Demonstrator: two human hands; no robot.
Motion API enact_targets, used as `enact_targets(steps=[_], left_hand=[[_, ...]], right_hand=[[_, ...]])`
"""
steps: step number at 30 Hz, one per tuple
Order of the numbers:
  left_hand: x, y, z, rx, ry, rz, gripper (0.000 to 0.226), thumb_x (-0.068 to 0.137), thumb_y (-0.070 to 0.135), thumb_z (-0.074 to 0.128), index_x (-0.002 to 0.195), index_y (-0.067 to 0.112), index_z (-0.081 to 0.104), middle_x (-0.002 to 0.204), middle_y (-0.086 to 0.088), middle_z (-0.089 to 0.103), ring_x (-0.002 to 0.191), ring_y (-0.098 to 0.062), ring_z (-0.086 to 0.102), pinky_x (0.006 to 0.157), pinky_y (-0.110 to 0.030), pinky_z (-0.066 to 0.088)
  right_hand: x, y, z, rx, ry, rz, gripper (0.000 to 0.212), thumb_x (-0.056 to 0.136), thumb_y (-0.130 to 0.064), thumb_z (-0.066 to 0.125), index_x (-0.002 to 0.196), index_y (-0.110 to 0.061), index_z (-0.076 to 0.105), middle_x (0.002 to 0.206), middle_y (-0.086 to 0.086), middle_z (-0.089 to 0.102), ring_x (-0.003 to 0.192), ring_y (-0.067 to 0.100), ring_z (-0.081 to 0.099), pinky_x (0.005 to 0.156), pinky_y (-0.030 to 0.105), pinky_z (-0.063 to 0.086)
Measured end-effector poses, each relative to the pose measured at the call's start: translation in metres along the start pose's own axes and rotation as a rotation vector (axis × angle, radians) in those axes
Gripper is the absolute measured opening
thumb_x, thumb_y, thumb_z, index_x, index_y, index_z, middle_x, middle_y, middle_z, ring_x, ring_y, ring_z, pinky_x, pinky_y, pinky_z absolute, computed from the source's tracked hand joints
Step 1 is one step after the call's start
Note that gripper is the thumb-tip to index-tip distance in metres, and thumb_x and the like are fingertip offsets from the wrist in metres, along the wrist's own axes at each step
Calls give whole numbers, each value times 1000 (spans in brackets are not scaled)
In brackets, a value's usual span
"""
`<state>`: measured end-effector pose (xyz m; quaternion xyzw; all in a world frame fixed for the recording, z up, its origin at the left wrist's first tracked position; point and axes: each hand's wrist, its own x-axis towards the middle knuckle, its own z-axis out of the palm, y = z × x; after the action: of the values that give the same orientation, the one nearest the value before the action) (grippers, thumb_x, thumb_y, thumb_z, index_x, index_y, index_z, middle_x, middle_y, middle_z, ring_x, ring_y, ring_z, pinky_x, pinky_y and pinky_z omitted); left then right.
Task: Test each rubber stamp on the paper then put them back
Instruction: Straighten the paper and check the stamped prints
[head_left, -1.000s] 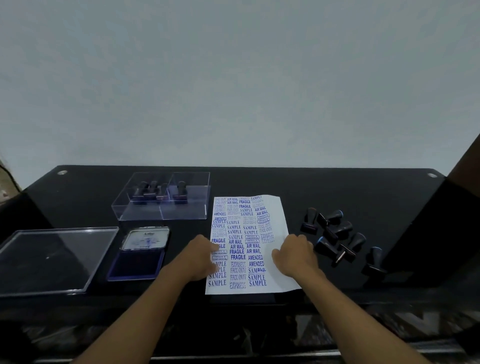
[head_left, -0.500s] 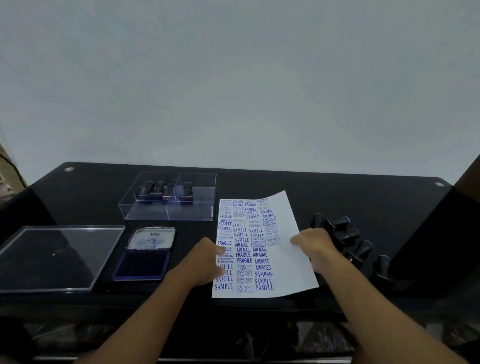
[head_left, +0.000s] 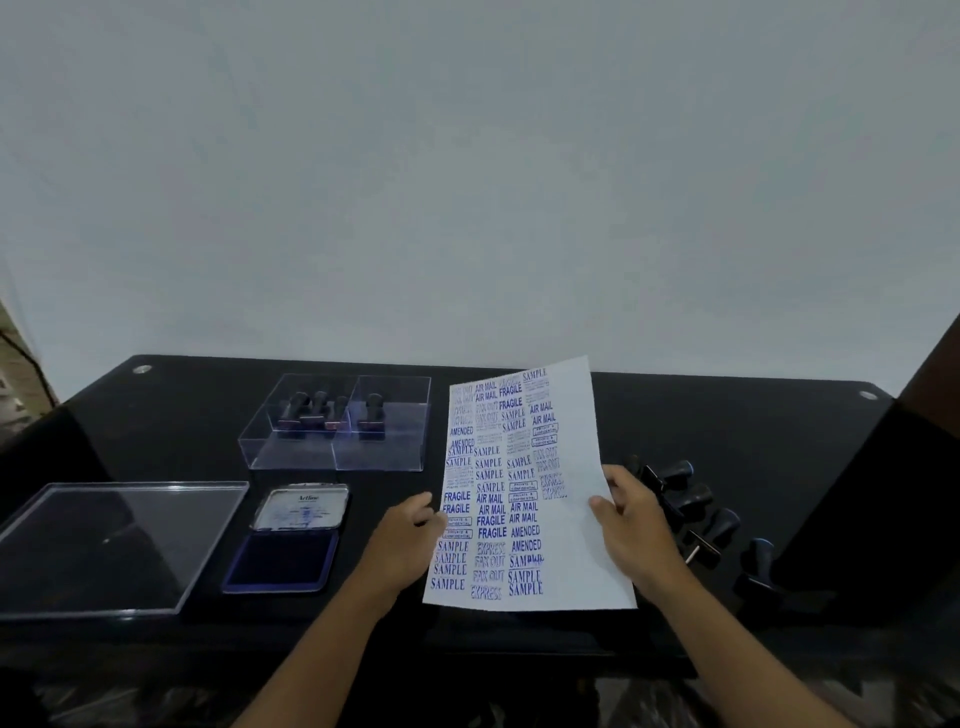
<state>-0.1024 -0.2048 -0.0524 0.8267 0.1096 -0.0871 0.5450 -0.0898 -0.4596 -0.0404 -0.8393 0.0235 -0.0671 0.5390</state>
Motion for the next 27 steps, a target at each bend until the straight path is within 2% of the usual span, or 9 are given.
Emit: enact_targets(steps=[1, 3, 5, 8, 11, 15, 18, 20, 27], left_hand=[[-1, 3, 3, -65, 12, -8, 46, 97, 29, 50, 141, 15, 45, 128, -2, 62, 110, -16, 60, 97, -38, 47], [-3, 9, 6, -142, 31, -11, 28, 98, 25, 45, 114, 14, 64, 110, -5, 71, 96, -20, 68, 91, -46, 51], [-4, 19, 6, -256, 27, 14, 26, 99, 21, 44, 99, 14, 69, 95, -4, 74, 88, -22, 71, 88, -48, 55], [-9, 37, 3, -441, 65, 81, 23, 98, 11, 50, 104, 17, 71, 98, -3, 75, 90, -22, 72, 83, -43, 57], [-16, 52, -3, -535, 129, 156, 22, 94, 2, 55, 110, 11, 69, 100, -6, 74, 93, -23, 71, 84, -42, 56], [-26, 68, -16, -561, 155, 248, 25, 94, 4, 55, 115, 11, 66, 103, -3, 74, 95, -20, 71, 85, -41, 56], [-34, 75, -29, -577, 181, 303, 25, 94, 4, 55, 114, 11, 67, 103, -3, 74, 95, -20, 71, 85, -40, 56], [-37, 78, -37, -599, 190, 310, 24, 93, 3, 56, 111, 12, 68, 101, -3, 74, 94, -20, 71, 82, -37, 56], [-42, 80, -54, -643, 193, 333, 25, 93, 3, 56, 113, 11, 68, 102, -4, 74, 94, -21, 71, 84, -41, 56]], right_hand=[[-4, -4, -3, 30, 19, -29, 36, 94, 4, 49, 99, -30, 61, 95, -10, 73, 89, 8, 69, 83, 34, 54], [-10, -11, -8, 67, 35, -77, 35, 94, 4, 49, 101, -27, 61, 94, -13, 73, 89, 6, 69, 81, 31, 54], [-14, -20, -15, 90, 46, -115, 33, 95, 3, 49, 103, -27, 61, 97, -12, 72, 91, 8, 69, 82, 33, 56], [-16, -31, -27, 128, 78, -165, 34, 96, 0, 50, 104, -31, 61, 104, -6, 71, 95, 13, 69, 85, 41, 57], [-16, -43, -32, 189, 108, -200, 32, 96, 1, 50, 105, -29, 60, 102, -6, 72, 94, 12, 70, 84, 40, 57], [-12, -62, -33, 255, 136, -247, 31, 96, 1, 51, 106, -27, 60, 98, -11, 73, 91, 10, 70, 82, 36, 58], [-8, -72, -28, 276, 142, -262, 29, 96, -2, 52, 106, -28, 60, 98, -7, 74, 90, 11, 71, 80, 38, 58], [-7, -78, -25, 282, 150, -266, 29, 95, -3, 54, 103, -30, 60, 98, -6, 74, 89, 10, 71, 80, 38, 58], [-7, -89, -16, 312, 145, -263, 28, 95, -5, 55, 102, -31, 61, 96, -9, 74, 88, 10, 71, 79, 35, 57]])
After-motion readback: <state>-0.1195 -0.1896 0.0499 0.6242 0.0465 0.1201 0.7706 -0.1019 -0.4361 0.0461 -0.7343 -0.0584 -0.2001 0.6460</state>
